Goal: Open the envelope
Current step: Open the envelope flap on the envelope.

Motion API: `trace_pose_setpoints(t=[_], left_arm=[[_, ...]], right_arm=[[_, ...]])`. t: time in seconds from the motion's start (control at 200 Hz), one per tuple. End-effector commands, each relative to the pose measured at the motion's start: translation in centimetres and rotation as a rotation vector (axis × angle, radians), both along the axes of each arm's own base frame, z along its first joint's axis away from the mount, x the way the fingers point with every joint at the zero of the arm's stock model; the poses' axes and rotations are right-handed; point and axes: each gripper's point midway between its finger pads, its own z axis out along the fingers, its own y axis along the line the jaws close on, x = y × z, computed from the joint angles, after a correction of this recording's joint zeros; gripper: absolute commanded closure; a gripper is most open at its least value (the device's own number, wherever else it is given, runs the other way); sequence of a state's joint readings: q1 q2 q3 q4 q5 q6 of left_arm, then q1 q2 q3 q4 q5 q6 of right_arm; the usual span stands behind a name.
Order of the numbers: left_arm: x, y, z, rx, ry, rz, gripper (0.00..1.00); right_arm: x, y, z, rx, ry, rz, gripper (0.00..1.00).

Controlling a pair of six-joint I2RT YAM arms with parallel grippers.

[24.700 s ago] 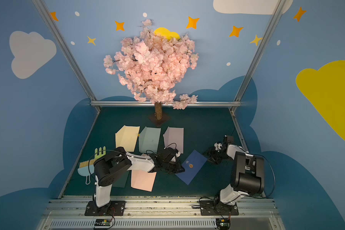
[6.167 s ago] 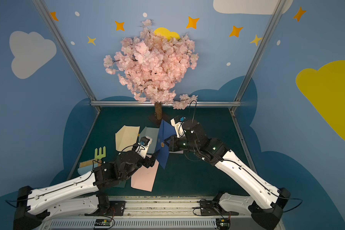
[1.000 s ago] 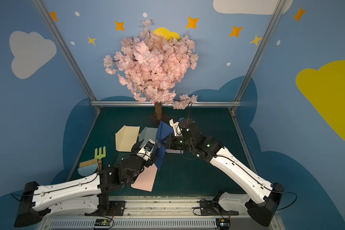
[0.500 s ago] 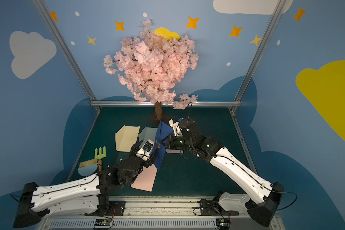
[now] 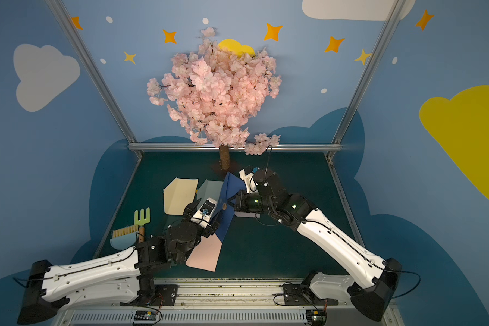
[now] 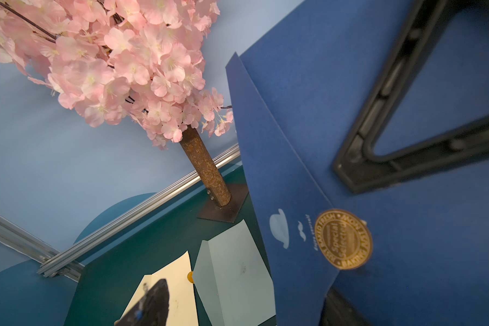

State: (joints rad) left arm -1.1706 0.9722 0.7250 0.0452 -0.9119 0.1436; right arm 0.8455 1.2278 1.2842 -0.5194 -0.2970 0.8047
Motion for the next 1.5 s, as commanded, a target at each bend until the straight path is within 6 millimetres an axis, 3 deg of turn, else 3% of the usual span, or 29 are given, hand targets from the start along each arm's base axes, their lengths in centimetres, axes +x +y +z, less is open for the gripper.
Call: trace_pose_setpoints(t=[0.0,1.492], left_arm=[[0.29,0.66,1.21,-0.068,-0.016,0.029,0.19],[0.37,1.06,1.11,-0.075,-0.01,0.035,0.19]], right_arm=[[-1.3,-0.17,-0.46,-0.003,0.031,0.043,1.0],[-1.33,-0.08,-0.64,-0.005,0.032,0.049,1.0]])
